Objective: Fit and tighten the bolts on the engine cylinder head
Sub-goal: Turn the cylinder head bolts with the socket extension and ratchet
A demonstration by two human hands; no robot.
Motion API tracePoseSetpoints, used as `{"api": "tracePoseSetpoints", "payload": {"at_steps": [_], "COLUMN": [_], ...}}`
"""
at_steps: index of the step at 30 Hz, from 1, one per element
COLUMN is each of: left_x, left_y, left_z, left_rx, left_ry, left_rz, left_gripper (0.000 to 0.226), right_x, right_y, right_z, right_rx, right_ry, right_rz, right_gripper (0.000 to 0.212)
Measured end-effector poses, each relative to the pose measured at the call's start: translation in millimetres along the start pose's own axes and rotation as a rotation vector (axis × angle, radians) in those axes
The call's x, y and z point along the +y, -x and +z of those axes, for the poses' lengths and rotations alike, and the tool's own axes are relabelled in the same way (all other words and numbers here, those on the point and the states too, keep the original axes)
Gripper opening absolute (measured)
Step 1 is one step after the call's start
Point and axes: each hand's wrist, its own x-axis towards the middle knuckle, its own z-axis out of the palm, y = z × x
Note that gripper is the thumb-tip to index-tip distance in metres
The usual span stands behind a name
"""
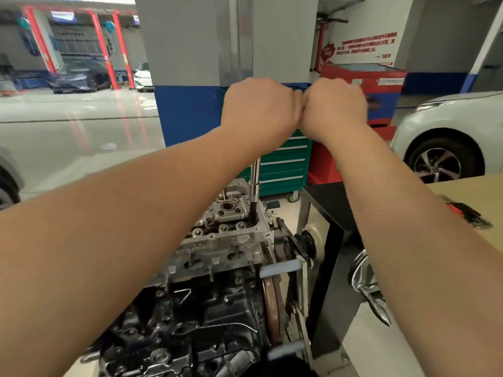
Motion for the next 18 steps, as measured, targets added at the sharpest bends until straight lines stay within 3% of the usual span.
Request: {"api": "tracePoseSetpoints", "payload": {"at_steps": [2, 5, 8, 10, 13, 16, 18], "left_x": [-1, -10, -12, -2, 16, 8, -1], "left_y": [-1, 4, 9, 6, 0, -10, -12], "left_z": [4, 5, -1, -4, -10, -1, 7], "left_rx": [0.093, 0.120, 0.101, 0.046, -0.134, -0.180, -0.125], "left_ry": [0.159, 0.332, 0.298, 0.121, -0.075, -0.064, -0.016], "left_rz": [0.104, 0.240, 0.096, -0.041, -0.075, -0.127, -0.116], "left_gripper": [0.052, 0.054, 0.050, 0.043, 0.034, 0.030, 0.032], "right_x": [15, 17, 5, 3, -8, -17, -12], "right_y": [27, 60, 43, 12, -25, -35, -29], "right_z": [-14, -25, -20, -6, 8, 17, 10], "right_rx": [0.027, 0.116, 0.182, 0.079, -0.095, -0.179, -0.189], "right_ry": [0.083, 0.177, 0.211, 0.123, -0.084, -0.126, -0.123], "right_rz": [0.098, 0.088, 0.106, 0.035, -0.142, -0.111, -0.043], "right_gripper": [0.025, 0.028, 0.039, 0.030, 0.023, 0.023, 0.024]}}
